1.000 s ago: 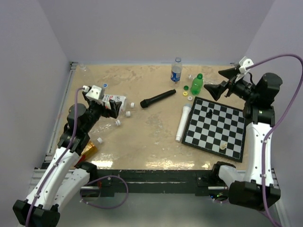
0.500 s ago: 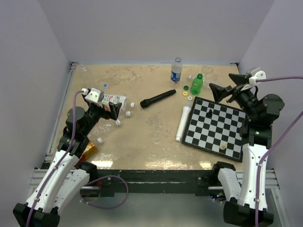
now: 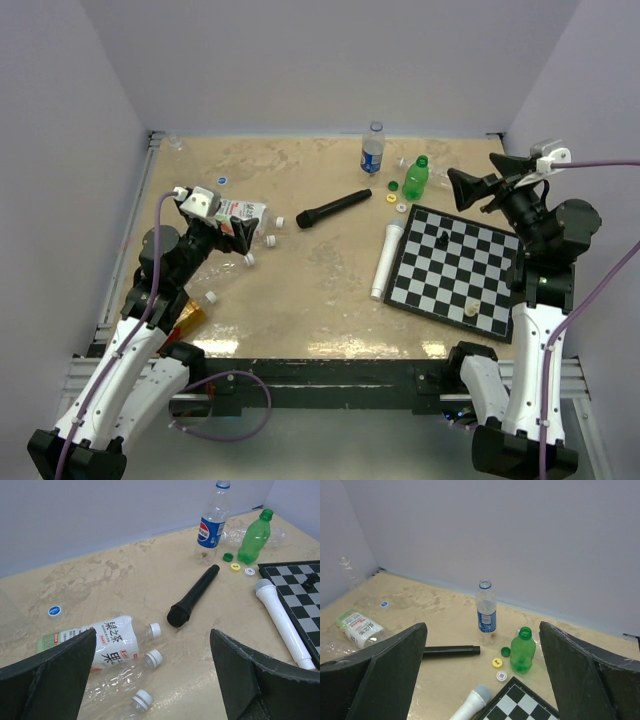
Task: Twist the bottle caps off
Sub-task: Reset both arms
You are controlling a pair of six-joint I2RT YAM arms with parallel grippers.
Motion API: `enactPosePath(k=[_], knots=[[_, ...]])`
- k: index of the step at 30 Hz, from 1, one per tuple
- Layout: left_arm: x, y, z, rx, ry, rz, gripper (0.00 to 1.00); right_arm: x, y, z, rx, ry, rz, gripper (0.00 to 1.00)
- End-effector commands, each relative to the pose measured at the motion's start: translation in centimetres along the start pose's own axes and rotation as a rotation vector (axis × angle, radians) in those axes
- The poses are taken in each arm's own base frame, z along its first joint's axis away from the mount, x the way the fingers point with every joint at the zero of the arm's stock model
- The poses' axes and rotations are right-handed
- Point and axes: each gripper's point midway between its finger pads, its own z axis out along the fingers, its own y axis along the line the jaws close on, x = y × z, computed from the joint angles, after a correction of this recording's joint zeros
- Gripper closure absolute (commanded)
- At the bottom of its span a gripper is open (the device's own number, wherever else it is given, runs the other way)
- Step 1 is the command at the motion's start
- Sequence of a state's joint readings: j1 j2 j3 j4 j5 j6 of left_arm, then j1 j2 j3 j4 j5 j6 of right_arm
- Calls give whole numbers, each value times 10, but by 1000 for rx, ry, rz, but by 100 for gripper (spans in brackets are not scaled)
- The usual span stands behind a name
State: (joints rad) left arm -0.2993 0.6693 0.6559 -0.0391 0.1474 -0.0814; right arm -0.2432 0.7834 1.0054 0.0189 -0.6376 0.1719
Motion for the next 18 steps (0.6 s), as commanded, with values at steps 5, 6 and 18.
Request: enactPosePath(k=[5, 6, 18], knots=[[-3, -1, 3, 16, -27, 24, 0, -22, -6, 3, 39, -49, 3, 2], [-5, -2, 3, 20, -32, 24, 0, -22, -6, 4, 38, -46, 6, 2], [-3, -2, 4, 20, -24, 24, 0, -16, -13, 14, 30, -23, 22, 2]])
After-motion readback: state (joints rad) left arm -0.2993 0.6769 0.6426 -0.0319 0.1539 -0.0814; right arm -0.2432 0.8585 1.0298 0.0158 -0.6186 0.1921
